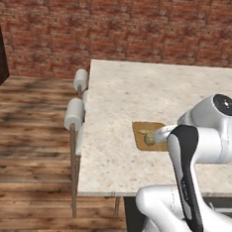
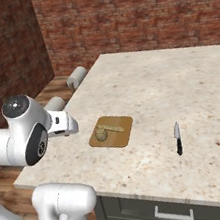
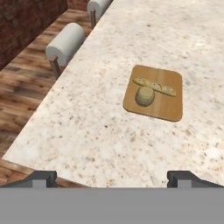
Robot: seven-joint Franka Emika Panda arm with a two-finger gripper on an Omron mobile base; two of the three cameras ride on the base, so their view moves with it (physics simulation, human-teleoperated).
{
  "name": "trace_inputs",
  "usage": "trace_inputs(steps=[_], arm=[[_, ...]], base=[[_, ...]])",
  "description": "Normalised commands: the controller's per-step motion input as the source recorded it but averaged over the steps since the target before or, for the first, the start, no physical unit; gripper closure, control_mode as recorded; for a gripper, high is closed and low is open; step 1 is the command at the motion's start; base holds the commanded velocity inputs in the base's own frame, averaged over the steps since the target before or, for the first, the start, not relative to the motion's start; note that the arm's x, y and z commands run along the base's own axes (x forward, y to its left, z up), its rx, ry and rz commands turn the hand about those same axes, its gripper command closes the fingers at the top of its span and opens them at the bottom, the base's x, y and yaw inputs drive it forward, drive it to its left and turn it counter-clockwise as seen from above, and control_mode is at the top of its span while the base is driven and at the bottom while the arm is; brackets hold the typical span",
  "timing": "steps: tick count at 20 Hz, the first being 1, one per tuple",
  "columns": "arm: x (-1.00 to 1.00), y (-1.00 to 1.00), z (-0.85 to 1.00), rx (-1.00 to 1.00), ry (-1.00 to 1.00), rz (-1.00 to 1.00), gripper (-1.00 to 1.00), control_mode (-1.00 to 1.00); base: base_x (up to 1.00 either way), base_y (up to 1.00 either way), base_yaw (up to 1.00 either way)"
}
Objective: Retrieve the sausage and cheese from the fridge and place them on the cutting board on the counter.
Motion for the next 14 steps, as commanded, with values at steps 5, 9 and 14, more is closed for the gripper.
trace_inputs(steps=[5,9,14], arm=[[0.0,0.0,0.0,0.0,0.0,0.0,-1.0,1.0],[0.0,0.0,0.0,0.0,0.0,0.0,-1.0,1.0],[0.0,0.0,0.0,0.0,0.0,0.0,-1.0,1.0]], base=[[0.0,0.0,0.0],[0.0,0.0,0.0],[-0.37,-0.01,0.0]])
